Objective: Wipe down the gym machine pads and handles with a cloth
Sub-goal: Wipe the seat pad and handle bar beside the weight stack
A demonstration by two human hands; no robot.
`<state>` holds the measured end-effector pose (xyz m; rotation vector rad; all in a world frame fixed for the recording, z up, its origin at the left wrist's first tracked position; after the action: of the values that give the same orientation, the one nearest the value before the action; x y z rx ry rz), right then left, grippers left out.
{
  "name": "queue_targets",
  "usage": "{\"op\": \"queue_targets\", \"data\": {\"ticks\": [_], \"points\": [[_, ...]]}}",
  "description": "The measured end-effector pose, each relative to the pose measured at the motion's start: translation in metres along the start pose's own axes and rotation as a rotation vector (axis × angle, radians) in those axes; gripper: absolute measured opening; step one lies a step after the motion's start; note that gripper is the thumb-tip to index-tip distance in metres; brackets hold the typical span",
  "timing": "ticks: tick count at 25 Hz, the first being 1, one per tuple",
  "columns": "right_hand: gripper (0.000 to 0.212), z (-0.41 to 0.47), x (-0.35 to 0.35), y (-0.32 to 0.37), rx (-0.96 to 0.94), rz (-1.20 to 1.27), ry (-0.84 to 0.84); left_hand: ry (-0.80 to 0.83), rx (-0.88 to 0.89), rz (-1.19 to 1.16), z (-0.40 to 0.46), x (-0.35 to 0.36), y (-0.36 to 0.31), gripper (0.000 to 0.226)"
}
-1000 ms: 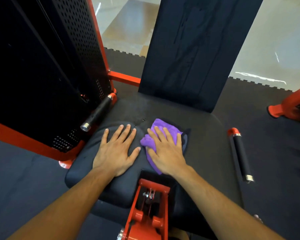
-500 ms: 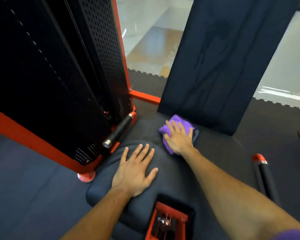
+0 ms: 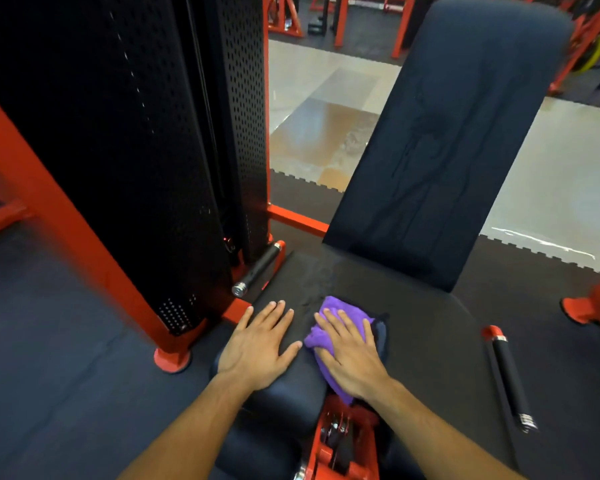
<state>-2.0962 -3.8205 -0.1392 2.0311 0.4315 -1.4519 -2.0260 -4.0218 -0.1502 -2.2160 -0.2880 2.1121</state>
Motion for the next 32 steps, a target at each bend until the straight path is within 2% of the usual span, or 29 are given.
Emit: {"op": "queue_targets", "data": {"ticks": [5, 9, 12, 15, 19, 21, 23, 27, 30, 32], "points": [[0.061, 0.12, 0.0, -0.01, 0.046, -0.022, -0.003, -0.08, 0.012, -0.027, -0.001, 0.014, 0.001, 0.064], [0.054, 0.233, -0.005, -0.041, 0.089, -0.007, -0.041, -0.101, 0.045, -0.018, 0.003, 0.019, 0.008, 0.063], [0.048, 0.284, -0.01, -0.054, 0.133, -0.004, -0.003, -0.114, 0.055, -0.008, 0.001, 0.023, 0.009, 0.063], [0.05, 0.271, -0.016, -0.046, 0.162, 0.018, 0.014, -0.126, 0.056, 0.006, 0.0, 0.022, 0.01, 0.062], [0.064, 0.155, -0.002, -0.02, 0.044, 0.054, -0.003, -0.143, 0.06, -0.007, 0.0, 0.024, 0.009, 0.062], [0.067, 0.127, 0.004, -0.018, 0.004, 0.033, 0.011, -0.156, 0.058, -0.015, 0.0, 0.024, 0.009, 0.061], [0.061, 0.159, -0.003, -0.029, 0.016, 0.023, 0.0, -0.172, 0.07, -0.024, 0.0, 0.024, 0.009, 0.061], [0.051, 0.24, -0.014, -0.042, 0.169, 0.035, 0.028, -0.24, 0.073, -0.042, -0.004, 0.024, 0.009, 0.055], [0.052, 0.224, -0.008, -0.032, 0.207, 0.044, 0.023, -0.309, 0.113, -0.11, -0.006, 0.017, 0.006, 0.043], [0.053, 0.193, -0.007, -0.004, 0.156, 0.068, 0.035, -0.347, 0.196, -0.156, -0.026, 0.017, 0.005, 0.035]]}}
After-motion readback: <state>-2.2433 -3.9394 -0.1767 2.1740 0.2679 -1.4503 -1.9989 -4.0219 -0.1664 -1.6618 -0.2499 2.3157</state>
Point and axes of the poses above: each hand's wrist, its own z-axis towards the middle knuckle, its own x-axis out of the palm, y = z × x, the point moved 2 cm from there along z, towards the middle knuckle, and after that the axes turned 1 degree about -x, right-handed, at the moved point
